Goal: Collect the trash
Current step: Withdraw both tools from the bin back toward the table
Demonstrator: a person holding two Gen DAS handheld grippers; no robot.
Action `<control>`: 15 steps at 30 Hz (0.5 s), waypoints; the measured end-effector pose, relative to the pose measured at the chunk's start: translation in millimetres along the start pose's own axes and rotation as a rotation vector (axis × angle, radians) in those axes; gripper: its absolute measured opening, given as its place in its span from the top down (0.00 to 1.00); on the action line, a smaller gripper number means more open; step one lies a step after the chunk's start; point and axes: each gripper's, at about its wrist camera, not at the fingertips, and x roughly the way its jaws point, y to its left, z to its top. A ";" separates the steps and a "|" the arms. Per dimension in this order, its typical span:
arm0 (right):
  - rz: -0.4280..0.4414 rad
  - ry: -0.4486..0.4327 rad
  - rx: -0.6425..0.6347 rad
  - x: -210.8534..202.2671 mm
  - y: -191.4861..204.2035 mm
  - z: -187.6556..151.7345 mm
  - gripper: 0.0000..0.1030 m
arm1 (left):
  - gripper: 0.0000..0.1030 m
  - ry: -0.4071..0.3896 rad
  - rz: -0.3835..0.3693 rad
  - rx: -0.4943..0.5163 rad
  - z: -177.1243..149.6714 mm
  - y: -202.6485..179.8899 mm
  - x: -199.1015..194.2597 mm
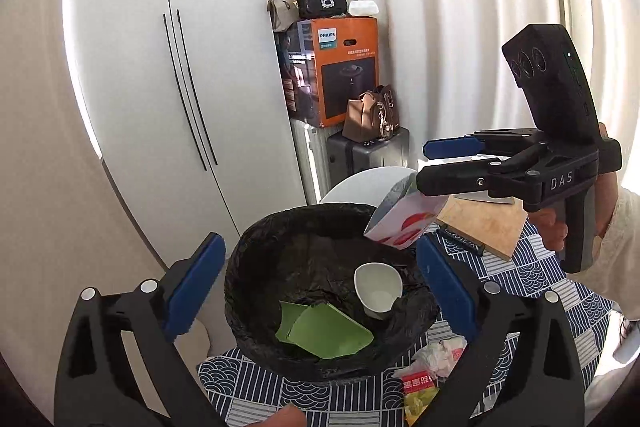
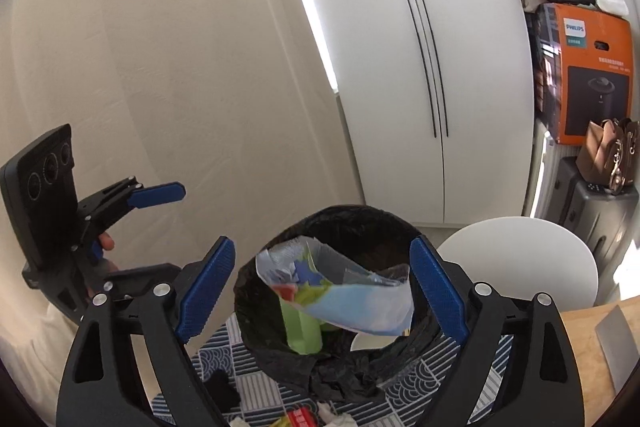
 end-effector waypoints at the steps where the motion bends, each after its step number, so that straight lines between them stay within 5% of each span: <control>1: -0.026 0.011 0.001 4.2 -2.5 0.7 0.17 | 0.05 0.003 0.011 -0.005 -3.2 0.7 0.0; 15: -0.040 0.085 -0.062 -13.1 10.4 -30.4 0.16 | 0.06 0.177 0.141 -0.106 -62.6 0.3 -30.8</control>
